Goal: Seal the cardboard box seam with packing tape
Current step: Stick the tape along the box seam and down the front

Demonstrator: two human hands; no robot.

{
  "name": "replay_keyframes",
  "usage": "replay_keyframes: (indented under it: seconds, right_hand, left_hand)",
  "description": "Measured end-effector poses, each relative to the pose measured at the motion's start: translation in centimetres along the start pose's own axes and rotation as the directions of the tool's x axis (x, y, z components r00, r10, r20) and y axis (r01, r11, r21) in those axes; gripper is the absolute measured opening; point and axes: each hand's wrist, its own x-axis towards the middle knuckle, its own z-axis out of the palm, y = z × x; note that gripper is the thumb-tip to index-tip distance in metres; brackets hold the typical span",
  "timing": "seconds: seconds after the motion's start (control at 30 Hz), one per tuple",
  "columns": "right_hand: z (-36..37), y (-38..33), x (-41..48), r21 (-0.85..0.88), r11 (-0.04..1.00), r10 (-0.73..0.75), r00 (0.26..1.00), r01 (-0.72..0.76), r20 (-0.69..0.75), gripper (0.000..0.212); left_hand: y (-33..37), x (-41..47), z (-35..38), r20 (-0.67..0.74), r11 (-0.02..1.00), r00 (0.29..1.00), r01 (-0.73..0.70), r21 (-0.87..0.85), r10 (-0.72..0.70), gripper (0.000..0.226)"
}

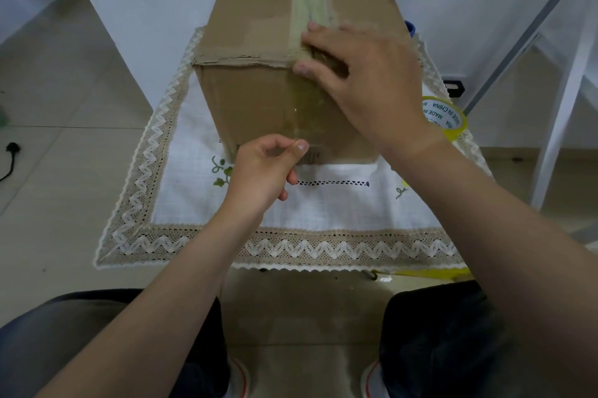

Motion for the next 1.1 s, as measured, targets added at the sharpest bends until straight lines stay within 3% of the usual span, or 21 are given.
replay_keyframes:
  seconds: [0.07,0.17,0.33,0.43,0.7,0.83,0.97,1.1]
  right_hand:
    - [-0.3,0.1,0.6,0.034,0.996,0.077,0.997,-0.077,0.016,0.053]
    - [0.0,0.1,0.5,0.003,0.998,0.056,0.998,-0.056,0.005,0.054]
    - [0.8,-0.2,-2.0,-0.257,0.967,0.014,0.999,0.0,0.052,0.072]
    - [0.9,-0.2,-2.6,-0.309,0.951,0.003,0.997,0.02,0.074,0.08]
    - [0.4,-0.6,-1.3,-0.23,0.97,0.067,0.996,-0.077,-0.052,0.058]
    - [1.6,0.1,-2.8,-0.332,0.943,-0.026,0.999,0.012,-0.04,0.076]
    - [1.6,0.0,-3.4,-0.382,0.924,-0.024,1.0,0.027,0.011,0.089]
    - [0.9,0.3,-2.6,-0.293,0.956,-0.03,0.999,0.016,-0.044,0.066]
  left_hand:
    - [0.0,0.0,0.0,0.0,1.0,1.0,-0.004,0.004,0.004,0.015]
    - [-0.1,0.0,0.0,-0.006,1.0,1.0,-0.002,0.004,0.002,0.016]
    - [-0.3,0.1,0.1,-0.015,1.0,1.0,-0.004,0.009,0.004,0.016]
    - [-0.3,0.0,0.2,-0.024,1.0,1.0,-0.008,0.008,0.009,0.016]
    - [-0.1,-0.2,0.2,-0.016,1.0,1.0,-0.005,0.005,0.005,0.016]
    - [-0.3,-0.1,0.1,-0.02,1.0,1.0,-0.012,0.001,0.012,0.015]
    - [-0.3,0.1,0.1,-0.028,1.0,0.999,-0.015,0.004,0.015,0.012]
    - [-0.4,0.2,0.2,-0.032,1.0,0.999,0.001,0.015,-0.001,0.013]
